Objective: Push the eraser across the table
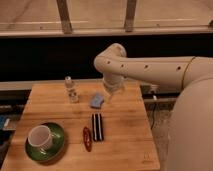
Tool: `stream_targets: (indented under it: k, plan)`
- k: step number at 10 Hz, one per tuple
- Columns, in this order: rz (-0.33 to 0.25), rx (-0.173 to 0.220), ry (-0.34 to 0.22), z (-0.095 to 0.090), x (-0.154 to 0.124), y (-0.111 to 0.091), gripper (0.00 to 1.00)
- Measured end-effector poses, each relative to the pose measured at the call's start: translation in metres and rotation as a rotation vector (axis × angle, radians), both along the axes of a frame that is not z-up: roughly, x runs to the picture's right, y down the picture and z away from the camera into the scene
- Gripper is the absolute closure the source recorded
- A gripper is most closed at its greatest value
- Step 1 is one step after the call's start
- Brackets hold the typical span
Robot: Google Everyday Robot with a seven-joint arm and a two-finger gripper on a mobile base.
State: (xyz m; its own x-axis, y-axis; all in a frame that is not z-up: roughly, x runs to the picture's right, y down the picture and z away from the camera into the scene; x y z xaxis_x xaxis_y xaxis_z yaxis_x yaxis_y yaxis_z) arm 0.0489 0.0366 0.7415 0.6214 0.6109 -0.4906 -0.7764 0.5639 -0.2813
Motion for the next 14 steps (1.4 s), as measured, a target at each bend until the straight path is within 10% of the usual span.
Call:
stream_targets:
  k: [7, 14]
  plan:
    - [0.001, -0.007, 0.004, 0.0, 0.002, 0.002, 0.98]
    - [0.038, -0.111, 0.03, 0.033, 0.006, 0.074, 1.0]
